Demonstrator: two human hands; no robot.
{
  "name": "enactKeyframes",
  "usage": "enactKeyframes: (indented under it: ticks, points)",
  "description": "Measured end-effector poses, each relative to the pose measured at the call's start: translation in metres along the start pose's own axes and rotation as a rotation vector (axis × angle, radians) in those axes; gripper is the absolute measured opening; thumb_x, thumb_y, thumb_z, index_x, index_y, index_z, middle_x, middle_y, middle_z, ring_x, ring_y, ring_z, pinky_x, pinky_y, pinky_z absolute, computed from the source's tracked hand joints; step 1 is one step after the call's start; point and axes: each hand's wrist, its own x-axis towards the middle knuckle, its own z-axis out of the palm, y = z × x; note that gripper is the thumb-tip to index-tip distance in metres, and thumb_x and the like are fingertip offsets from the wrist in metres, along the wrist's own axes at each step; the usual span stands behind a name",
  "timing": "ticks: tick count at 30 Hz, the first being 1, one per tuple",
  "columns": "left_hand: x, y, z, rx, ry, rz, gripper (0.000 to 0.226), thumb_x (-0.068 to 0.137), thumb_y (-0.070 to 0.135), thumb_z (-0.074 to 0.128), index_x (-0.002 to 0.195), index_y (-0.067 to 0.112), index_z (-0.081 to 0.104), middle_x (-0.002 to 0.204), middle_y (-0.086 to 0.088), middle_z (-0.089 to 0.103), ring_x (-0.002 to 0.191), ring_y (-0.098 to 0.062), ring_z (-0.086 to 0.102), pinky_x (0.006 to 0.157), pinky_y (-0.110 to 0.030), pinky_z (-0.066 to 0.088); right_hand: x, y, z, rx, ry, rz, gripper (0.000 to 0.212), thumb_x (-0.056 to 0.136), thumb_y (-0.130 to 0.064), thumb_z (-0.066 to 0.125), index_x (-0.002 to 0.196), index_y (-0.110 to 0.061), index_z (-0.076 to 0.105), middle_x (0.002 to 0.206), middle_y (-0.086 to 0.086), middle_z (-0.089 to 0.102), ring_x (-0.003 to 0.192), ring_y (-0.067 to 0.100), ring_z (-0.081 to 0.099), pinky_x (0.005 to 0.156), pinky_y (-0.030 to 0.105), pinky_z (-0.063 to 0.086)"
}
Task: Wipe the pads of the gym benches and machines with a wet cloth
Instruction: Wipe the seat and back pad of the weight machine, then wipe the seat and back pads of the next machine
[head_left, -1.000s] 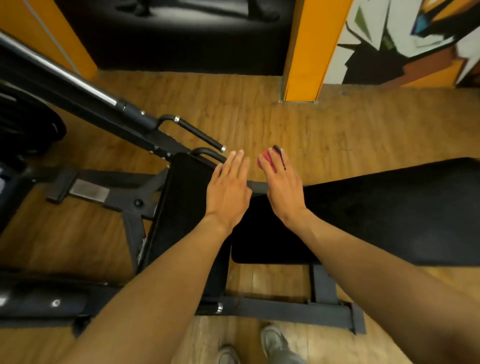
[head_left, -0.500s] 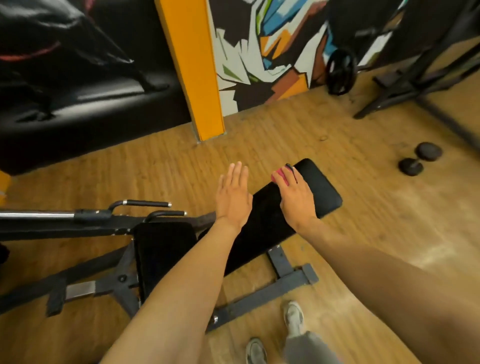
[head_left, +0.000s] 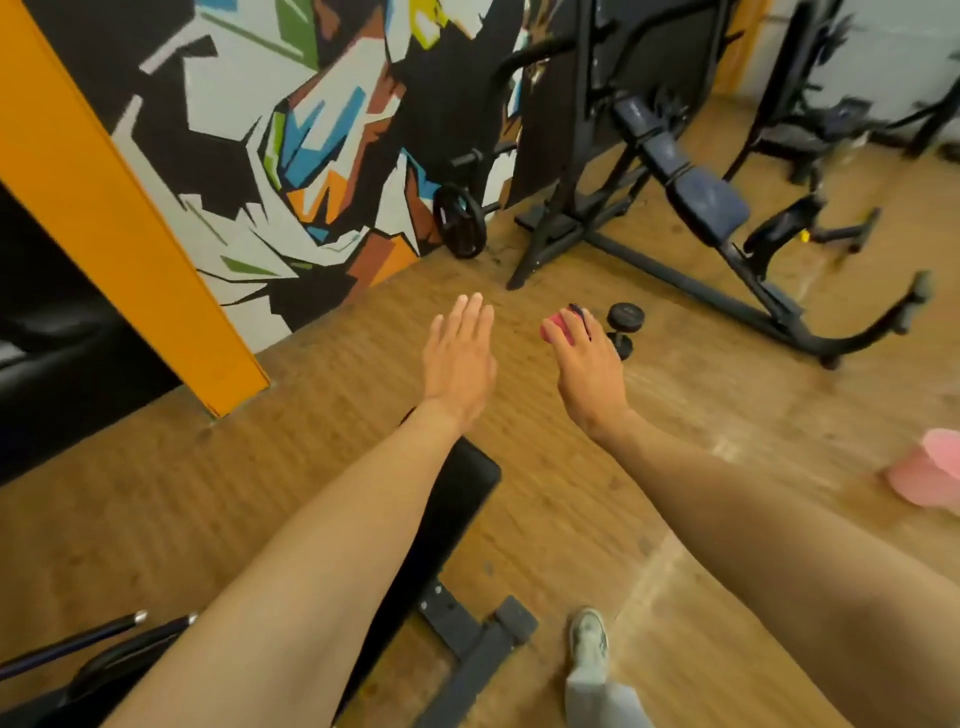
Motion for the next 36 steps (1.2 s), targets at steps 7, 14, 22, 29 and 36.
enactKeyframes:
  ticks: [7,14,22,29,36]
  points:
    - [0.178,0.129,0.051,-0.066,-0.033,0.102,0.064,0.106,0.029,0.045,0.163,0.016,0.017,0.172,-0.005,0.011,0.159,-0.021,0.006,0.128,-0.043,0.016,0.094,0.168,0.029,0.037,0.026,0.130,0.066,0.077,0.011,0.070,0.137,-0.010,0.054,0.143,0.015,0.051,0.139,0.042,0.041,0.112,0.047,0.041]
    - [0.319,0.220,0.068,-0.112,-0.076,0.181,0.065,0.107,0.029,0.044,0.163,0.014,0.015,0.172,-0.005,0.009,0.159,-0.021,0.005,0.128,-0.044,0.015,0.167,0.297,0.025,0.041,0.088,0.205,0.061,0.079,-0.001,0.077,0.135,-0.011,0.055,0.138,0.012,0.054,0.134,0.035,0.044,0.105,0.046,0.048]
    - [0.463,0.302,0.117,-0.160,-0.112,0.281,0.065,0.107,0.030,0.044,0.164,0.015,0.015,0.172,-0.005,0.010,0.159,-0.021,0.005,0.128,-0.045,0.016,0.246,0.416,0.058,0.019,0.145,0.323,0.050,0.083,-0.005,0.056,0.133,-0.009,0.057,0.139,0.013,0.055,0.135,0.036,0.046,0.112,0.045,0.044]
    - [0.642,0.346,0.191,-0.213,-0.117,0.381,0.063,0.109,0.031,0.038,0.164,0.014,0.012,0.172,-0.004,0.009,0.159,-0.021,0.004,0.127,-0.044,0.016,0.382,0.538,0.123,-0.131,0.094,0.379,0.061,0.080,0.003,0.072,0.138,-0.006,0.055,0.140,0.016,0.056,0.134,0.038,0.048,0.114,0.045,0.042]
    - [0.818,0.361,0.252,-0.238,-0.214,0.428,0.065,0.109,0.031,0.036,0.164,0.013,0.007,0.173,-0.004,0.006,0.159,-0.021,0.001,0.128,-0.044,0.013,0.520,0.642,0.159,-0.152,0.008,0.522,0.060,0.072,0.009,0.067,0.127,-0.012,0.056,0.130,0.010,0.055,0.121,0.035,0.049,0.098,0.043,0.048]
